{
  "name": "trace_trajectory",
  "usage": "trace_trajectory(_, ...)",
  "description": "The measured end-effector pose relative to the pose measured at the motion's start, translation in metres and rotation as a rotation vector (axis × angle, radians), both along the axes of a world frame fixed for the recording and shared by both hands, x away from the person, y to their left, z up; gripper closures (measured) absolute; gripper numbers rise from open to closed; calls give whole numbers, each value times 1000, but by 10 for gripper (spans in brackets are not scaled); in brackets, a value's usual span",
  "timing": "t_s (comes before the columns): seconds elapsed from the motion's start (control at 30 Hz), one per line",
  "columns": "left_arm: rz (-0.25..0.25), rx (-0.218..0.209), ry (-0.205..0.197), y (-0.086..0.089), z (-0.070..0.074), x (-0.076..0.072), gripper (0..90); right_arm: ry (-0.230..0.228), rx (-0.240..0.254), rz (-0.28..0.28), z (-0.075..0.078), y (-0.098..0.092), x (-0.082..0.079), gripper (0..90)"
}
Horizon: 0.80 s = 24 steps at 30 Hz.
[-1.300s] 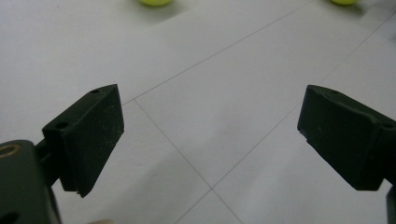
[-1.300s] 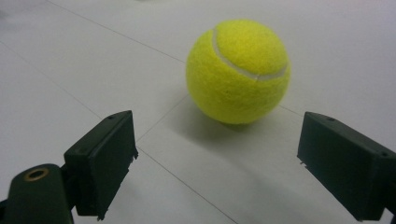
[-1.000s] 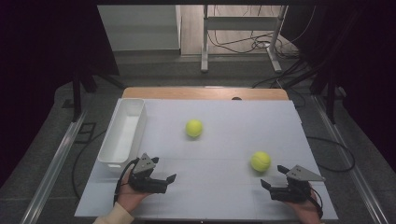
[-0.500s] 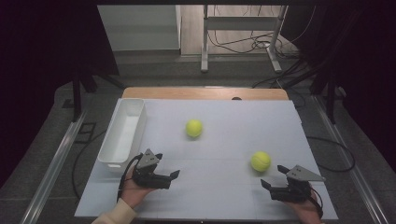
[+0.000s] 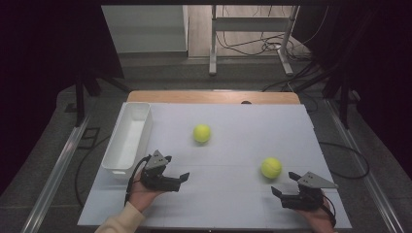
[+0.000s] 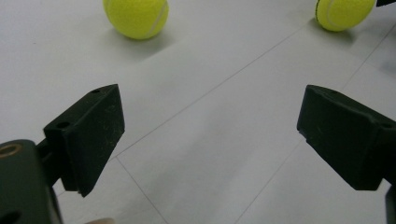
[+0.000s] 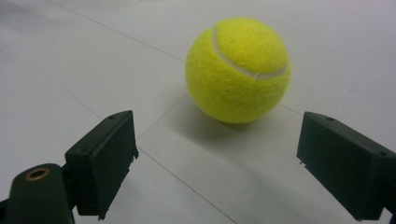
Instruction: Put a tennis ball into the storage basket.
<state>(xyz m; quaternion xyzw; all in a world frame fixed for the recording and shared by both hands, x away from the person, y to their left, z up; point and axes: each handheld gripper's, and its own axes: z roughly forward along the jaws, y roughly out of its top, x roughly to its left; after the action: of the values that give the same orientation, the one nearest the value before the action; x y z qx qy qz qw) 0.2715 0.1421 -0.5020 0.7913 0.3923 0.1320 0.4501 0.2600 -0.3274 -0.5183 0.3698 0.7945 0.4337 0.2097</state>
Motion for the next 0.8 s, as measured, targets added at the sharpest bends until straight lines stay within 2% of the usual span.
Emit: trace_trajectory(0.8,2,18,-17,-10,8,13,87,1,8,-8,0,0,0,126)
